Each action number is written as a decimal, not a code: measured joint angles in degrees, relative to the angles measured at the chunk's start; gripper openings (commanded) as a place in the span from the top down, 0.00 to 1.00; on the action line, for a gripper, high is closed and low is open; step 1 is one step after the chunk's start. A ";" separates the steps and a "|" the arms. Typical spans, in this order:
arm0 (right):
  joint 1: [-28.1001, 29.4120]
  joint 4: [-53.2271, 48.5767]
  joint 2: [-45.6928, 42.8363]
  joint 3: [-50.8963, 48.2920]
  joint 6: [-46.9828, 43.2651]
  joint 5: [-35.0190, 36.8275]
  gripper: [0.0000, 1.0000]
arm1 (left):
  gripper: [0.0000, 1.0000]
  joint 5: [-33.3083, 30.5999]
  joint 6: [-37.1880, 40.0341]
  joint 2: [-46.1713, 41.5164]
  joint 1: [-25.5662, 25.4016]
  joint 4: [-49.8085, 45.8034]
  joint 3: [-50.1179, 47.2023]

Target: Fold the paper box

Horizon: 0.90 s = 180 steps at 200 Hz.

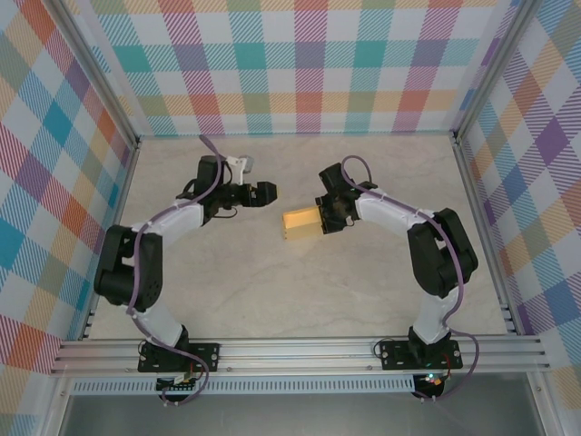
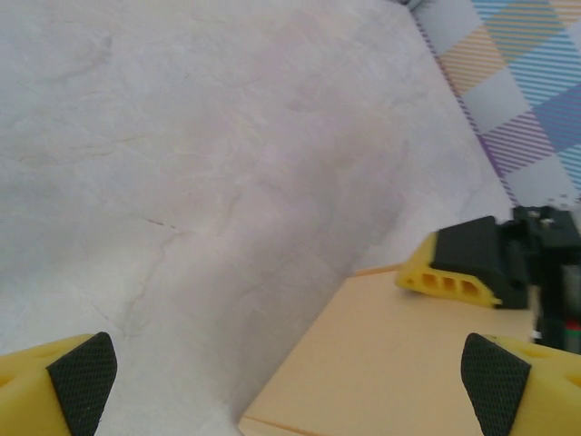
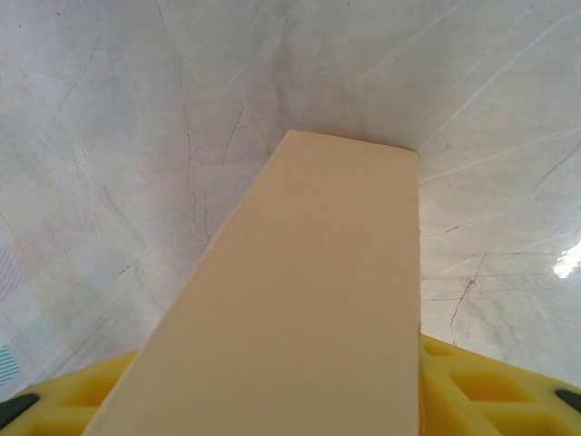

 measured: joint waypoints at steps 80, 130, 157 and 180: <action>0.35 -1.70 1.05 1.73 -0.90 -0.70 0.44 | 0.00 -1.88 0.63 -1.90 -5.95 0.92 -6.84; 0.37 -3.32 2.62 4.13 -1.73 -1.09 0.43 | 0.00 -4.42 5.27 -2.36 -5.99 -2.03 -5.55; 0.13 -3.43 2.73 4.35 -1.73 -1.25 0.41 | 0.00 -4.72 6.47 -2.19 -5.99 -3.04 -5.07; -0.35 -2.97 2.82 4.26 -1.75 -1.95 0.34 | 0.00 -5.35 7.26 -2.16 -6.21 -3.61 -4.85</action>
